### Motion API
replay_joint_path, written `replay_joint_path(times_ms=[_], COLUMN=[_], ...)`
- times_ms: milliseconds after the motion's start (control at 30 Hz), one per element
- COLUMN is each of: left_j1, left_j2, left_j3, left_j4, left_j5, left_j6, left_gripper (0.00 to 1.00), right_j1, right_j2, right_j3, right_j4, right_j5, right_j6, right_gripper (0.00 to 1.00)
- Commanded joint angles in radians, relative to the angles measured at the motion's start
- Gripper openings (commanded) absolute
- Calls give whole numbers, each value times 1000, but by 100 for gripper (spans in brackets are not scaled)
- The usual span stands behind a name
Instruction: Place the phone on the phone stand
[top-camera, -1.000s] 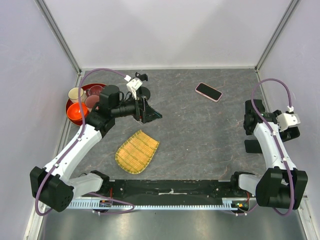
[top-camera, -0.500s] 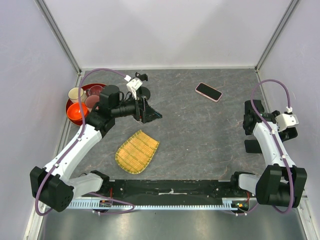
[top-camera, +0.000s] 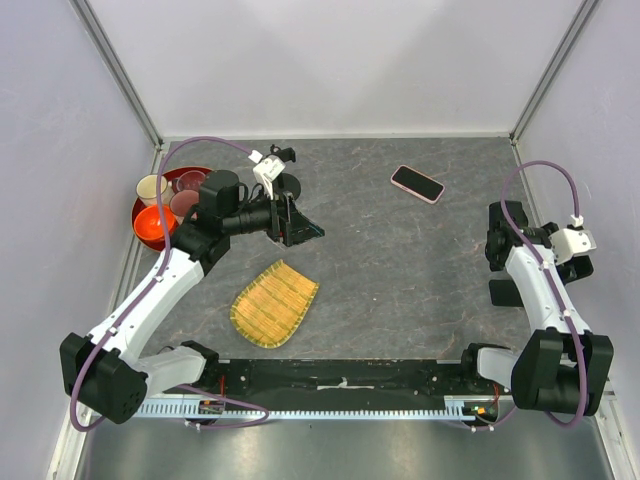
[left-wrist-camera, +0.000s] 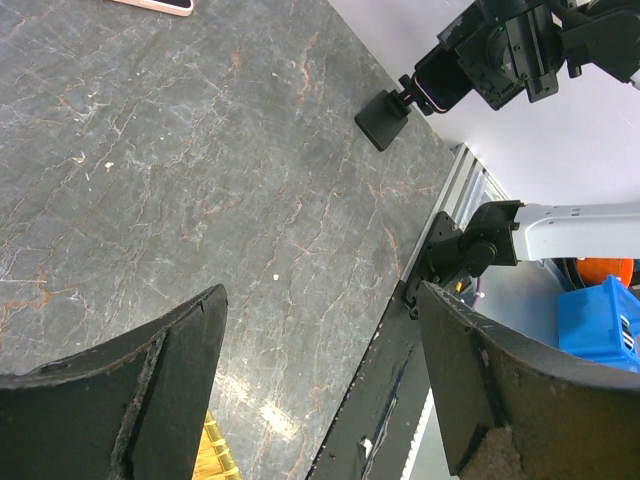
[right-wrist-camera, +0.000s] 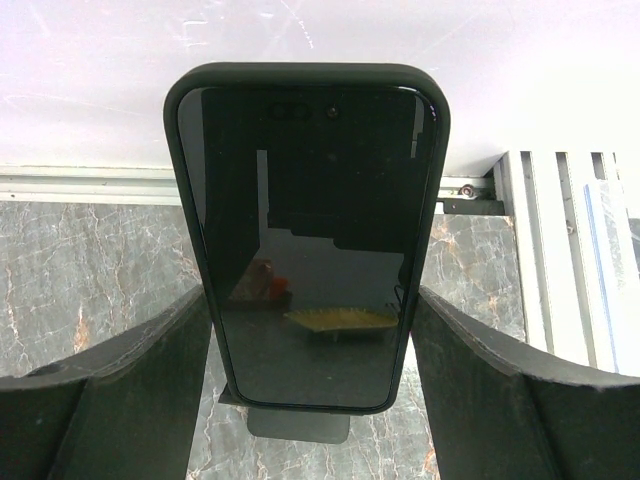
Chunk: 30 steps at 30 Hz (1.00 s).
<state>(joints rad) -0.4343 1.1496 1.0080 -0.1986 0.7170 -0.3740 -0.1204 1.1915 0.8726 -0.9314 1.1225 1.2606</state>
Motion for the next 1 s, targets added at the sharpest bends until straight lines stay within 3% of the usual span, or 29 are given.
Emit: replay_joint_path(times_ms=[0,867,933,967], left_j1=[-4,-4,-4,-4], left_j2=[-2,-5,-5,-7], left_j3=[6,6,6,6], left_j4=[41,41,39,39], left_j5=[29,32,33,33], left_j6=[4,6,7,7], left_gripper=[83,83,83,83], right_j1=[-2,-4,-4,-4], right_j2=[-27,8,11,10], right_j3=[-7,-38,-38,-35], right_j4=[19,92,95,100], right_j5=[48,28,22,20], right_j6=[-3,-19,-27,-29], right_gripper=[0,0,2,12])
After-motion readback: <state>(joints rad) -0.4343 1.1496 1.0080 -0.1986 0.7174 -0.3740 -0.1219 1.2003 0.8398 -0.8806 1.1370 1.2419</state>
